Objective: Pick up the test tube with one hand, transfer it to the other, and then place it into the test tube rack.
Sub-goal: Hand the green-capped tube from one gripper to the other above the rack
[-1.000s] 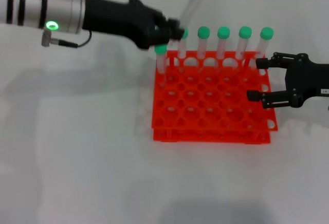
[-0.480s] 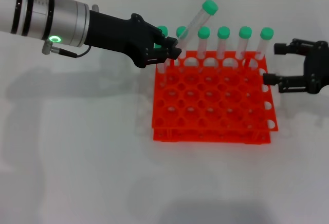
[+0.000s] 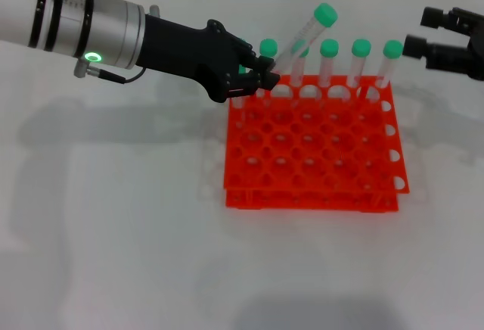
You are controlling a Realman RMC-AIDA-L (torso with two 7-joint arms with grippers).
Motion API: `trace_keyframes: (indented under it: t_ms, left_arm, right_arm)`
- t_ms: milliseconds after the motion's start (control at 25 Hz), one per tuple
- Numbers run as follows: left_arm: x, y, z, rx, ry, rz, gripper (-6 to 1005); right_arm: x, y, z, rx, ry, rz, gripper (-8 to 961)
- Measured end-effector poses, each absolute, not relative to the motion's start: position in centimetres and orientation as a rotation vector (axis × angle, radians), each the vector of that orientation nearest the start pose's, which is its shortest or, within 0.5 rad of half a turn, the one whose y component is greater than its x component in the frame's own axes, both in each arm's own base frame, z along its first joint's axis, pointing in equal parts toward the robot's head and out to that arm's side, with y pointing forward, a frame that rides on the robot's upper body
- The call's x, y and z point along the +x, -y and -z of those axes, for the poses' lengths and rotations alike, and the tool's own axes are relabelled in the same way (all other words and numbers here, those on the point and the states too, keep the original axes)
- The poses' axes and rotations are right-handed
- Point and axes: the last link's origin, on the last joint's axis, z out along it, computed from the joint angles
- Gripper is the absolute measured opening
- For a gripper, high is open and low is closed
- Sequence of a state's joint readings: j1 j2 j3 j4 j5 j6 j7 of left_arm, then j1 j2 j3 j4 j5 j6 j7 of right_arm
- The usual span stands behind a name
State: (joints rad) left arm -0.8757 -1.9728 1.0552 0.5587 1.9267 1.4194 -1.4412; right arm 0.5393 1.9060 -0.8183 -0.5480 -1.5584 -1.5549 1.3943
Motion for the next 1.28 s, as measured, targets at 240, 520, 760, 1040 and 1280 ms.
trace_keyframes:
  t_ms: [240,520,760,1040,1280]
  left_arm:
    - [-15.6,-40.2,2.0,-3.01,0.177,0.406,232]
    - [-15.5,-40.1,2.0,-3.011,0.169,0.408,237]
    - [-15.3,-40.1,2.2,-3.012,0.156,0.417,241]
    - [-15.1,-39.9,2.7,-3.012,0.15,0.422,247]
    - [-14.9,-39.8,3.0,-3.015,0.141,0.426,251]
  right_arm:
    - [24.5,-35.6,-5.2,-2.445,-0.596,-1.171,855]
    - [23.4,-34.8,-2.4,-2.412,-0.522,-1.249,847]
    - [22.5,-35.1,-1.0,-2.399,-0.501,-1.294,841]
    - [21.8,-35.0,-0.1,-2.409,-0.49,-1.32,833]
    - [21.3,-34.7,0.2,-2.402,-0.497,-1.383,827]
